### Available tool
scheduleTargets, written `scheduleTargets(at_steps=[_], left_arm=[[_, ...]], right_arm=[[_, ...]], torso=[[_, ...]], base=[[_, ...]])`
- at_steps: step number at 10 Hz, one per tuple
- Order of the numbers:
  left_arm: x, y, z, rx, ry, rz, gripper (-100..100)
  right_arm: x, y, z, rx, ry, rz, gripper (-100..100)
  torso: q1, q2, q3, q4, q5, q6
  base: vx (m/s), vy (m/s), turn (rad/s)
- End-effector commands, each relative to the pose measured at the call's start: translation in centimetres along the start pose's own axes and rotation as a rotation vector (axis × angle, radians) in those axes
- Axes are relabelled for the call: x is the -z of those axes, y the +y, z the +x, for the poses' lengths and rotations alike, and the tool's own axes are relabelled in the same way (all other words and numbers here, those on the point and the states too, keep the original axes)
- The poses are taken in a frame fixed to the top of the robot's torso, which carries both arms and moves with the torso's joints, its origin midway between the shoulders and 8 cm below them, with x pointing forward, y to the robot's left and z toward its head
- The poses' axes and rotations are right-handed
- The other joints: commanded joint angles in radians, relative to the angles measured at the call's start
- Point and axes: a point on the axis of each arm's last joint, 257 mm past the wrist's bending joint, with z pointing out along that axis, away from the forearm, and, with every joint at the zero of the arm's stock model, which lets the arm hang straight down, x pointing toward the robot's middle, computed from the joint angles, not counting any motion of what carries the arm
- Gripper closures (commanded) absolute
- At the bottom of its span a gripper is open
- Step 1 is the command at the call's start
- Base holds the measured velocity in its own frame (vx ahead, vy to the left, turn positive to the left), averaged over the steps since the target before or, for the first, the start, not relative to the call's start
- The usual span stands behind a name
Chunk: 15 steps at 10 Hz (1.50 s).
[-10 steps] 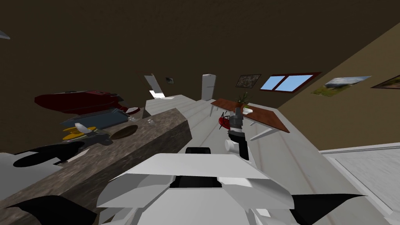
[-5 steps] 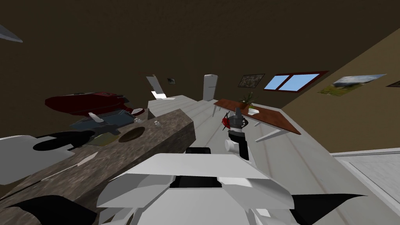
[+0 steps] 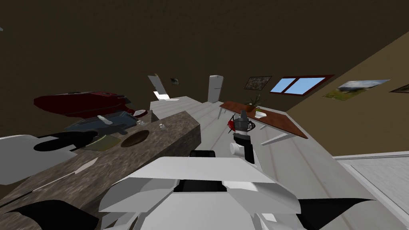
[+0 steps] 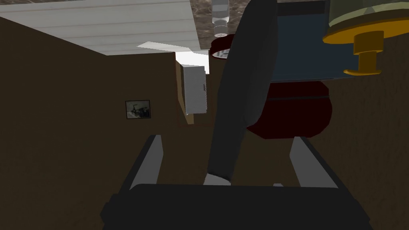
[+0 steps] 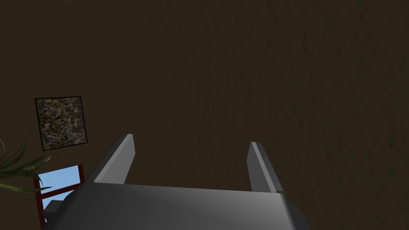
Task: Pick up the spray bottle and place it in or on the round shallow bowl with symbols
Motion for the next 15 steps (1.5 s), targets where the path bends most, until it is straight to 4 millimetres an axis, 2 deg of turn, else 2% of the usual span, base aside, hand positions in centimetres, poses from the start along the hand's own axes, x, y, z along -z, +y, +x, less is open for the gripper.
scheduleTargets(at_steps=[1,2,3,4,6,7,8,9,10,11,13,14,15], left_arm=[[0.0,0.0,0.0,0.0,0.0,0.0,-100],[0.0,0.0,0.0,0.0,0.0,0.0,-100],[0.0,0.0,0.0,0.0,0.0,0.0,0],[-1.3,-1.9,-0.1,0.005,0.008,0.049,-100],[-1.9,-2.3,0.8,0.003,0.025,0.066,-100],[-2.8,-3.8,-0.2,0.003,0.019,0.104,-100],[-3.3,-4.3,-0.1,0.002,0.021,0.125,-100],[-3.4,-4.4,1.1,0.0,0.04,0.126,-100],[-4.2,-5.9,-0.1,-0.001,0.032,0.163,-100],[-4.6,-6.1,-0.3,-0.007,0.031,0.178,-100],[-4.8,-6.1,1.3,-0.011,0.058,0.178,-100],[-5.5,-7.4,-0.1,-0.015,0.048,0.214,-100],[-5.9,-7.8,-0.3,-0.022,0.046,0.227,-100]], right_arm=[[0.0,0.0,0.0,0.0,0.0,0.0,0],[0.0,0.0,0.0,0.0,0.0,0.0,0],[0.0,0.0,0.0,0.0,0.0,0.0,0],[0.0,0.0,0.0,0.0,0.0,0.0,0],[0.0,0.0,0.0,0.0,0.0,0.0,0],[0.0,0.0,0.0,0.0,0.0,0.0,0],[0.0,0.0,0.0,0.0,0.0,0.0,0],[0.0,0.0,0.0,0.0,0.0,0.0,0],[0.0,0.0,0.0,0.0,0.0,0.0,0],[0.0,0.0,0.0,0.0,0.0,0.0,0],[0.0,0.0,0.0,0.0,0.0,0.0,0],[0.0,0.0,0.0,0.0,0.0,0.0,0],[0.0,0.0,0.0,0.0,0.0,0.0,0]], torso=[[0.0,0.0,0.0,0.0,0.0,0.0],[0.0,0.0,0.0,0.0,0.0,0.0],[0.0,0.0,0.0,0.0,0.0,0.0],[0.0,0.0,0.0,0.0,0.0,0.0],[-0.005,-0.004,-0.002,-0.001,-0.001,0.0],[-0.003,-0.003,-0.002,-0.001,-0.001,0.0],[-0.004,-0.004,-0.002,-0.001,-0.001,0.0],[-0.004,-0.004,-0.002,-0.001,-0.001,0.0],[-0.002,-0.002,-0.002,-0.001,-0.001,0.0],[-0.004,-0.004,-0.002,-0.001,-0.001,-0.001],[-0.002,-0.003,-0.002,-0.001,-0.001,0.0],[0.0,-0.001,-0.001,0.0,0.0,0.0],[-0.003,-0.003,-0.002,-0.001,-0.001,-0.001]], base=[[0.0,0.0,0.0],[0.0,0.0,0.0],[0.0,0.0,0.0],[0.059,-0.067,0.205],[0.048,-0.054,0.121],[0.051,-0.058,0.171],[0.055,-0.064,0.19],[0.019,-0.023,0.06],[0.054,-0.064,0.187],[0.061,-0.072,0.184],[0.009,-0.011,0.013],[0.052,-0.061,0.181],[0.055,-0.066,0.195]])
